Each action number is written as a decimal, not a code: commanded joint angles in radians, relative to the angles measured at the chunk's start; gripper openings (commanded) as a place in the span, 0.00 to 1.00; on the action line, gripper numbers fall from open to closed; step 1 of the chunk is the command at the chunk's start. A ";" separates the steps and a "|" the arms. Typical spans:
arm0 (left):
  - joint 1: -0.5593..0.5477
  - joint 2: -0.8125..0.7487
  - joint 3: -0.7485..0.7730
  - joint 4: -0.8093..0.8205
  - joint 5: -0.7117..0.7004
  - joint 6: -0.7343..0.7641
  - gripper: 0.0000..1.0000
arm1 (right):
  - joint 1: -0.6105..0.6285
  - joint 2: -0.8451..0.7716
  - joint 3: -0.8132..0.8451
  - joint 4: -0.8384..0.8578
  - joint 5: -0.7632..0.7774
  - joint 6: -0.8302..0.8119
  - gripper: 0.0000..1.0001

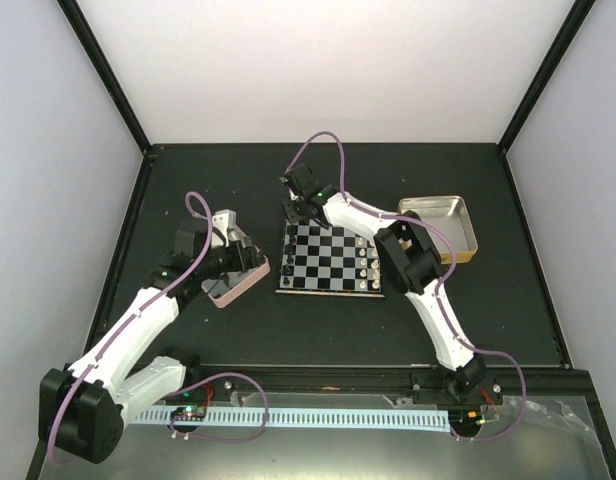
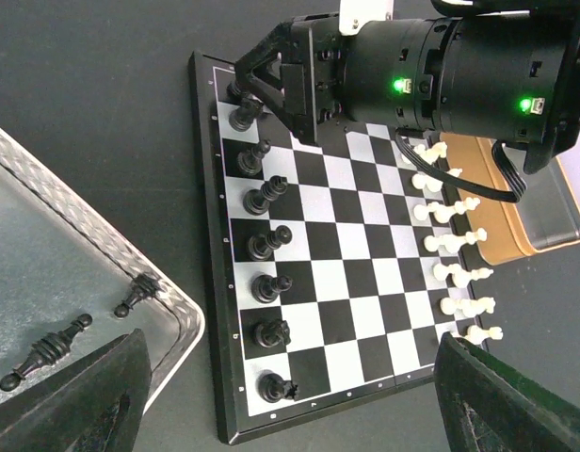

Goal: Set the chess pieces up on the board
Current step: Place the chess piece on the chessboard.

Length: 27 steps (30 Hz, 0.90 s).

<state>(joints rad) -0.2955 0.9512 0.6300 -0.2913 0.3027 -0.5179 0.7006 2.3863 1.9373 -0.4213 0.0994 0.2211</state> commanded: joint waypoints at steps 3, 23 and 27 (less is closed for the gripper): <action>0.005 0.016 0.034 -0.004 0.036 -0.009 0.84 | 0.002 0.029 0.036 -0.014 0.021 -0.011 0.18; 0.008 0.017 0.052 -0.045 -0.019 -0.014 0.83 | -0.007 -0.123 0.053 -0.080 0.003 0.086 0.40; 0.011 0.028 0.065 -0.092 -0.089 -0.025 0.83 | -0.014 -0.212 -0.008 -0.065 -0.018 0.116 0.44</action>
<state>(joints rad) -0.2955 0.9653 0.6392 -0.3237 0.2909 -0.5213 0.6968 2.3154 1.9652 -0.5011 0.0952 0.2932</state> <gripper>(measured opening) 0.833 0.428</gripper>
